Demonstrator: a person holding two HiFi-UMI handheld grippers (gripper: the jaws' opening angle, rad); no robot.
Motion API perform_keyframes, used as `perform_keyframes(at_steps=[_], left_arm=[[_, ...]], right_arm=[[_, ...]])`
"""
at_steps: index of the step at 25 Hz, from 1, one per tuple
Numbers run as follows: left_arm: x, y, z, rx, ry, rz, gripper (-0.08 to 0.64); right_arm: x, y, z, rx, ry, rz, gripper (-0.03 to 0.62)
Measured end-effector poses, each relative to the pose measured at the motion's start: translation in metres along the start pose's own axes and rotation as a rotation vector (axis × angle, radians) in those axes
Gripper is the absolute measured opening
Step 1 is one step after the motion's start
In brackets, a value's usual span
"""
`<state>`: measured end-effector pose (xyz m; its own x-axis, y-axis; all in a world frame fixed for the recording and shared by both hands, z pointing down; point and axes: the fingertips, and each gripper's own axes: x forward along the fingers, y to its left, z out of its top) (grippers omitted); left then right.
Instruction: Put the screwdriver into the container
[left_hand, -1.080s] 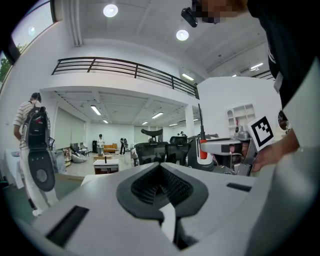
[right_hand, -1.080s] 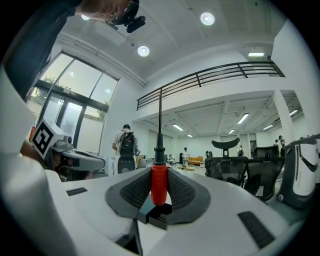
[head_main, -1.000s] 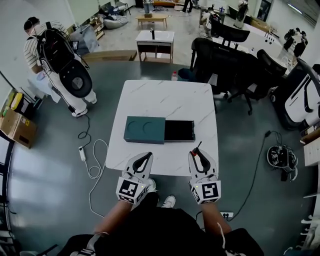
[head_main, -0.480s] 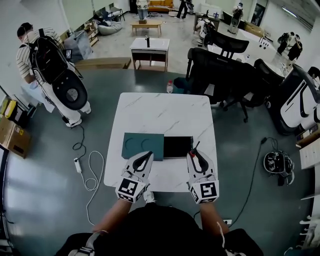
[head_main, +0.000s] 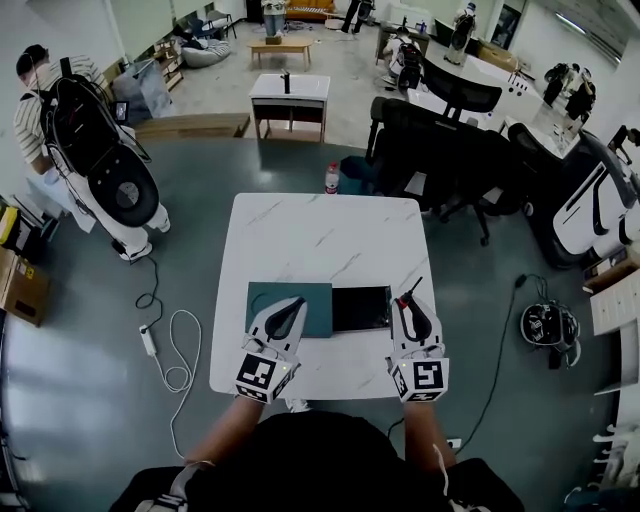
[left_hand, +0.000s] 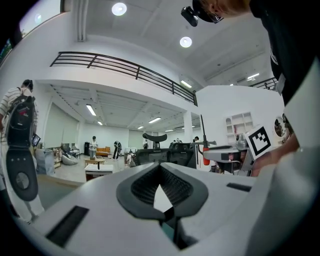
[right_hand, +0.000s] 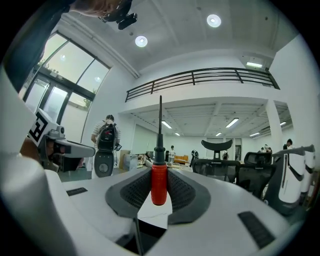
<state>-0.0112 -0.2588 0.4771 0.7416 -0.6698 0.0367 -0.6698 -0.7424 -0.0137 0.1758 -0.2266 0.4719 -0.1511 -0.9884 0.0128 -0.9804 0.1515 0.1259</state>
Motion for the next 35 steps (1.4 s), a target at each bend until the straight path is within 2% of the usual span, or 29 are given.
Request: perform_keyframes(at_steps=[5,12,17,23,29,35], left_arm=[[0.015,0.010,-0.007,0.005,0.016,-0.024,0.003],[0.034,0.011,-0.021,-0.033,0.051,0.012,0.003],[0.036,0.016,-0.032,-0.043,0.077,0.070,0.003],[0.027,0.033,-0.041,-0.052,0.093,0.146,0.003],[0.020,0.036,-0.050,-0.072,0.108,0.169,0.003],[0.015,0.053,-0.054,-0.074,0.102,0.209,0.003]], right_arm=[[0.016,0.001,-0.015,-0.080,0.056,0.040,0.107],[0.036,-0.012,-0.038,-0.216,0.109,0.124,0.107],[0.047,-0.018,-0.085,-0.397,0.222,0.229,0.107],[0.058,-0.018,-0.136,-0.531,0.353,0.326,0.107],[0.063,-0.011,-0.189,-0.678,0.499,0.421,0.107],[0.068,-0.002,-0.221,-0.807,0.583,0.525,0.107]])
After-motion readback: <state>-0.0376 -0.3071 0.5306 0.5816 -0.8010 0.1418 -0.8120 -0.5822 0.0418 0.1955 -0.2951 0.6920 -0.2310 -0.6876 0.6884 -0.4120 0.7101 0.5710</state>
